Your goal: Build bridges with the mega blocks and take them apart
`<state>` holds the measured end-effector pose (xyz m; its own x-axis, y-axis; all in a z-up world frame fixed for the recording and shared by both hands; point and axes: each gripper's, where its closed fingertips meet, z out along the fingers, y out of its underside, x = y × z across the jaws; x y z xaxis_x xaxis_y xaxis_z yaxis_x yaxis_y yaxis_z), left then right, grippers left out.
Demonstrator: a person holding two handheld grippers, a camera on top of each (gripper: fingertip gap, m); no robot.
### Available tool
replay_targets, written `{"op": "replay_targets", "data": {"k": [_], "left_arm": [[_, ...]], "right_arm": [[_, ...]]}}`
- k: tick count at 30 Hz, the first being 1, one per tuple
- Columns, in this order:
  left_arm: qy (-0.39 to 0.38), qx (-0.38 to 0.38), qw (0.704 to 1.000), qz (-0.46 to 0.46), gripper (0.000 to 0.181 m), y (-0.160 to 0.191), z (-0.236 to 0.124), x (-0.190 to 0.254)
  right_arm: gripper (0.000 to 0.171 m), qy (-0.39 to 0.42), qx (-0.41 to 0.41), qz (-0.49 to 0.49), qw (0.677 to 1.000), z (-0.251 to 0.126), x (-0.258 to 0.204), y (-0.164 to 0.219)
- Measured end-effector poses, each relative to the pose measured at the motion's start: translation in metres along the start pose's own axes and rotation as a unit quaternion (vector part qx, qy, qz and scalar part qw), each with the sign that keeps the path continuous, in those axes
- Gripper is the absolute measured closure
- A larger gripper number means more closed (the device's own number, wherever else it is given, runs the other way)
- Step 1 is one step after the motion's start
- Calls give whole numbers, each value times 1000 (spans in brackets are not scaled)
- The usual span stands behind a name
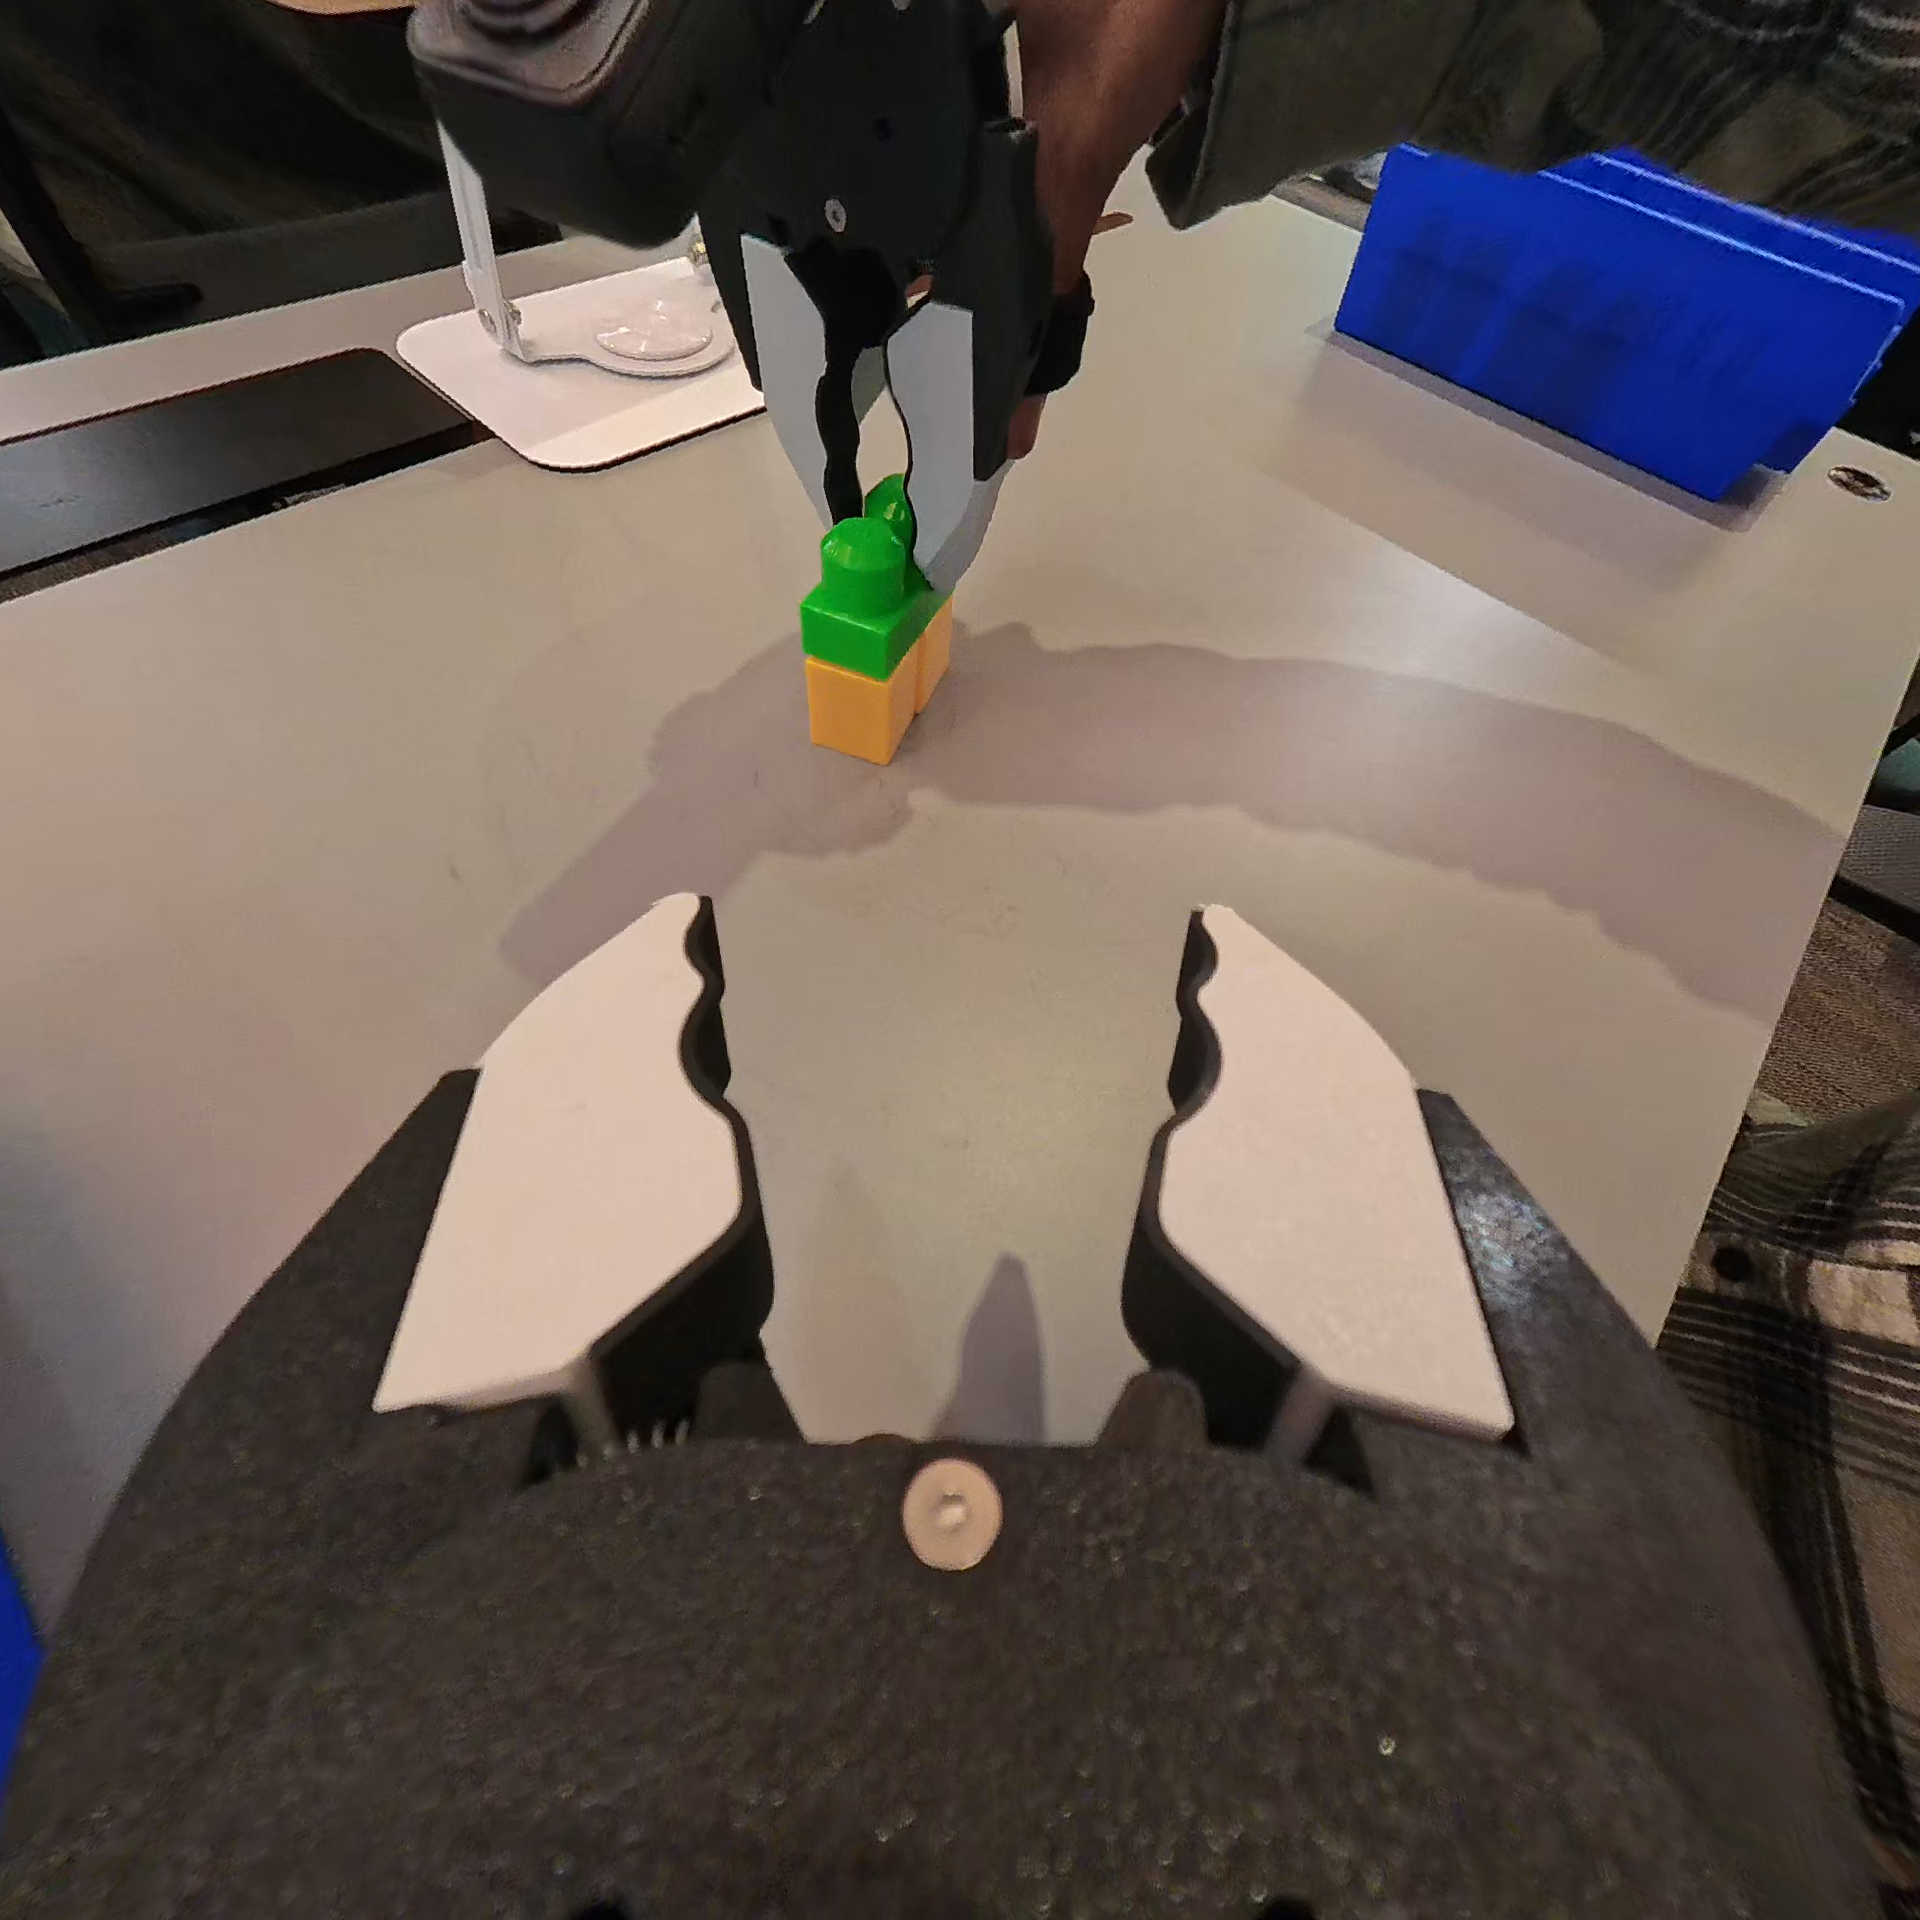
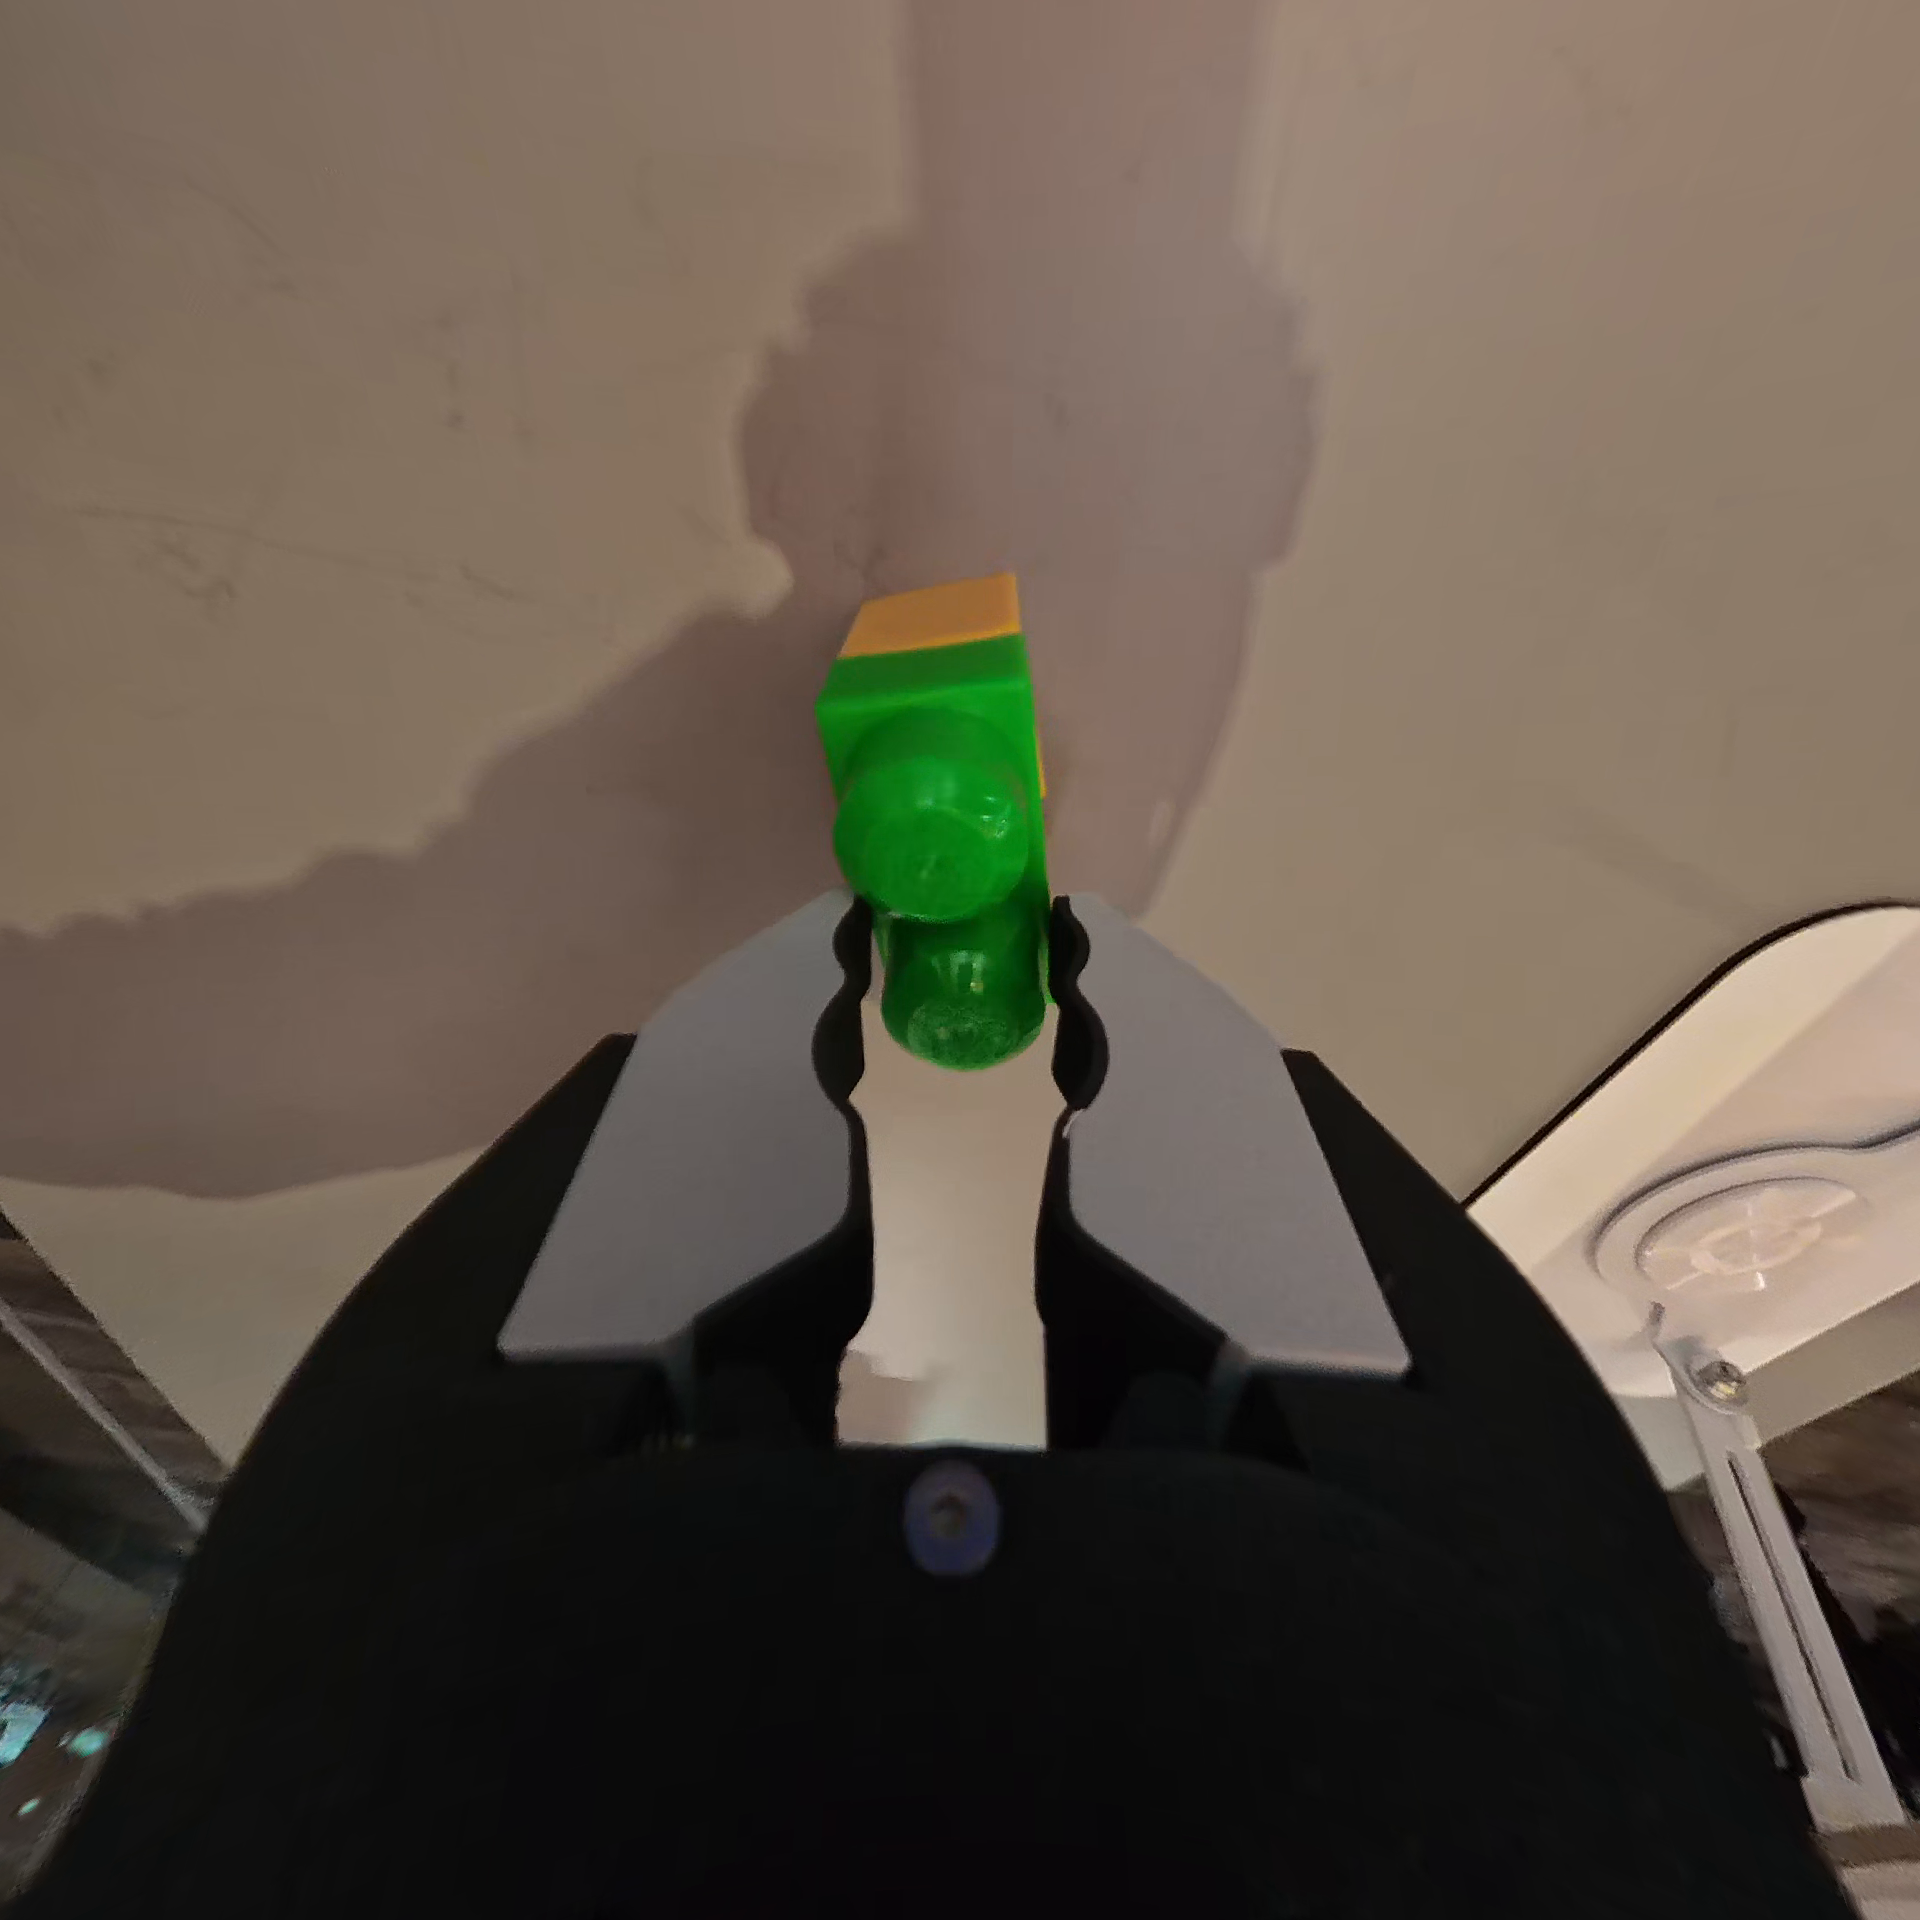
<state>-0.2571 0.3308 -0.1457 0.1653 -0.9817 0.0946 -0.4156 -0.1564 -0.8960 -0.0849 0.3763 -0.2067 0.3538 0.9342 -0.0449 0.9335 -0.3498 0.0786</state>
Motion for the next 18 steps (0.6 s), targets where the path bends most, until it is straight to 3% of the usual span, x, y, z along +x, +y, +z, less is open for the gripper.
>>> {"op": "replay_targets", "data": {"k": [4,9,14,18], "left_arm": [[2,3,1000,1,97,-1,0,1],[8,3,1000,-1,97,-1,2,3],[10,1,1000,4,96,-1,1,5],[19,9,1000,0,96,-3,0,6]], "right_arm": [[137,12,25,-27,999,-1,1,2],[95,64,72,-54,994,-13,12,5],[60,86,199,-55,975,-27,13,7],[55,81,317,-34,944,-15,7,7]]}}
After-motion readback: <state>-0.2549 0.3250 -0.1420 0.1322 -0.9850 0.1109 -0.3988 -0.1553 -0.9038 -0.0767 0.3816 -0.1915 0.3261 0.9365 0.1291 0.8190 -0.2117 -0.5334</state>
